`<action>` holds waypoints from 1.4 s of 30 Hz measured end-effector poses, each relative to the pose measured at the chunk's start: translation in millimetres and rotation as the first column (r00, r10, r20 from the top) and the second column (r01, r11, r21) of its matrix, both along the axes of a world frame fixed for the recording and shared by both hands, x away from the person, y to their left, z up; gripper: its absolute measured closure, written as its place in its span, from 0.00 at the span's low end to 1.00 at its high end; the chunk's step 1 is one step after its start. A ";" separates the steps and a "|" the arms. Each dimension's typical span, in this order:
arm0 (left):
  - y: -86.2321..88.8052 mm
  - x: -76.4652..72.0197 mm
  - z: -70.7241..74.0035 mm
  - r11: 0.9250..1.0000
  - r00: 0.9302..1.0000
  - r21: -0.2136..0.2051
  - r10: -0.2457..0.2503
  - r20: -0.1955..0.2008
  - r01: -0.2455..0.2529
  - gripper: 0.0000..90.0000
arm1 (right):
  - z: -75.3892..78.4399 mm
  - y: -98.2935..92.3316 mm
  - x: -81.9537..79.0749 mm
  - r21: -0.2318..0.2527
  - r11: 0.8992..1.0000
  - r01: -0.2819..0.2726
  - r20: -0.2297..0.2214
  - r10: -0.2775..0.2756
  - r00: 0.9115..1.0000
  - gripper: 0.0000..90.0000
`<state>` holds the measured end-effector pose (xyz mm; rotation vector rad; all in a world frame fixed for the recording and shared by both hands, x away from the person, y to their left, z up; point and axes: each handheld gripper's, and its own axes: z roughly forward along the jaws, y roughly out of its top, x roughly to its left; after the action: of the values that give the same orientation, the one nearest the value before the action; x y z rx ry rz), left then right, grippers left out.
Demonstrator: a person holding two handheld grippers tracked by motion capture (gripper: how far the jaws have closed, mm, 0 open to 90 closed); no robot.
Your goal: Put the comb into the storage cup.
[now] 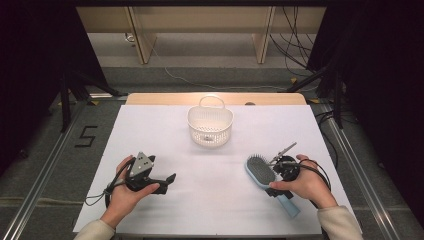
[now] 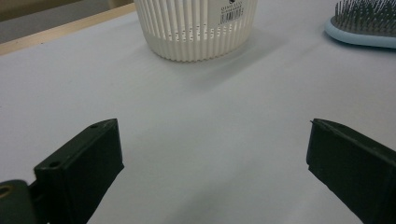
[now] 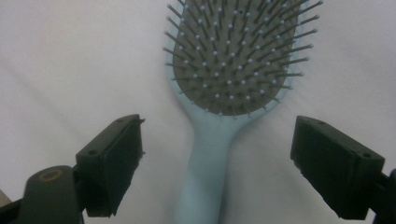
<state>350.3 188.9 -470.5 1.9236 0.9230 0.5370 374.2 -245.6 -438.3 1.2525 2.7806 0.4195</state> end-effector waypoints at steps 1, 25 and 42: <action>0.0 0.0 0.0 1.000 1.000 0.000 0.000 0.000 0.000 0.03 | 0.0 0.0 0.0 0.000 1.000 0.000 0.000 0.000 1.000 0.19; -0.3 0.1 -0.2 1.000 1.000 0.000 -0.004 -0.001 0.004 0.04 | -9.9 13.2 9.2 -0.119 0.993 0.017 -0.059 -0.024 0.998 0.27; -0.6 -0.1 -0.2 1.000 1.000 0.001 -0.008 -0.002 0.008 0.04 | -13.5 21.9 10.3 -0.172 0.985 0.016 -0.057 -0.026 0.998 0.38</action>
<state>350.3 188.3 -470.7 1.9280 0.9164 0.5315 384.5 -223.7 -451.7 1.2730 2.7781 0.1390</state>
